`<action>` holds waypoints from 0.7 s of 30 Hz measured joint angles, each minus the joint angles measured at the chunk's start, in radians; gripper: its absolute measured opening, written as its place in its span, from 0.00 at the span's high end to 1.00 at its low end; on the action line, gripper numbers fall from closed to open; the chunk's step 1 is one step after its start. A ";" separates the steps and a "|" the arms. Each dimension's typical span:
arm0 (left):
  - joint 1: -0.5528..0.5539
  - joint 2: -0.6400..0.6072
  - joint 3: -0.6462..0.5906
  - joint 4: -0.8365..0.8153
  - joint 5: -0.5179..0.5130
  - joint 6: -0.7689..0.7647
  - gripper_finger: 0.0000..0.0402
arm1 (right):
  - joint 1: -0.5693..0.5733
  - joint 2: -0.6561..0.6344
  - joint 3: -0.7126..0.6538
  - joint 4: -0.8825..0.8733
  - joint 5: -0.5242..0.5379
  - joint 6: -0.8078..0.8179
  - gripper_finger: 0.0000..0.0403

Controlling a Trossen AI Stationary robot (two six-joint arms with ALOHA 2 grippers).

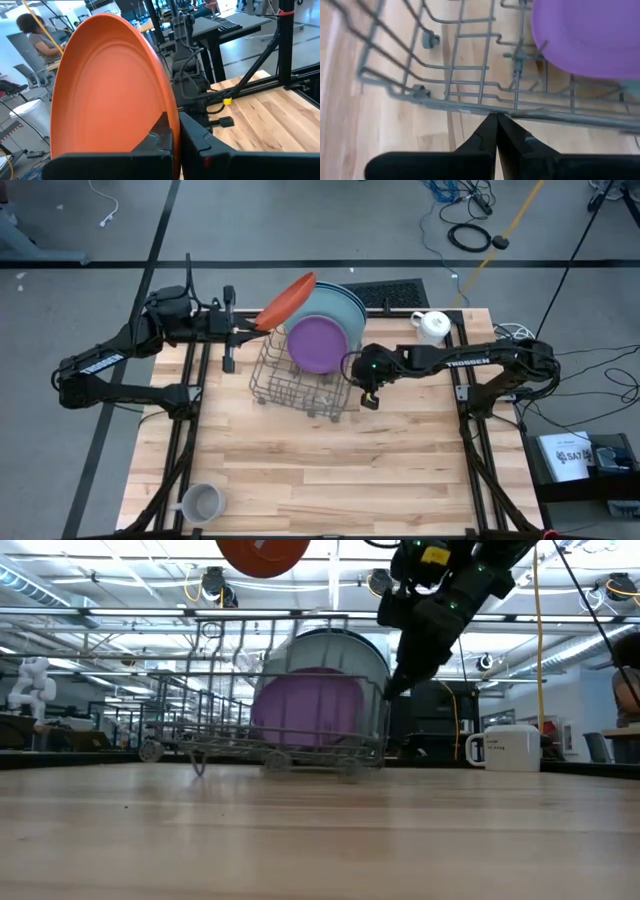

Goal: Sort dishes
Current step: Put the orange plate into the dish rack

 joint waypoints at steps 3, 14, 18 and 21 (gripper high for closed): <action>0.000 0.000 0.000 0.001 0.000 -0.001 0.99 | 0.031 -0.009 0.003 0.021 0.017 -0.045 1.00; 0.000 0.000 0.000 0.023 0.000 -0.011 0.99 | 0.066 -0.147 0.080 -0.153 0.217 -0.523 1.00; 0.000 0.000 0.000 0.021 0.000 -0.027 0.99 | 0.042 -0.156 0.081 -0.191 0.222 -0.702 0.98; 0.000 0.000 0.000 0.022 0.000 -0.027 0.99 | 0.043 -0.155 0.081 -0.183 0.220 -0.777 0.92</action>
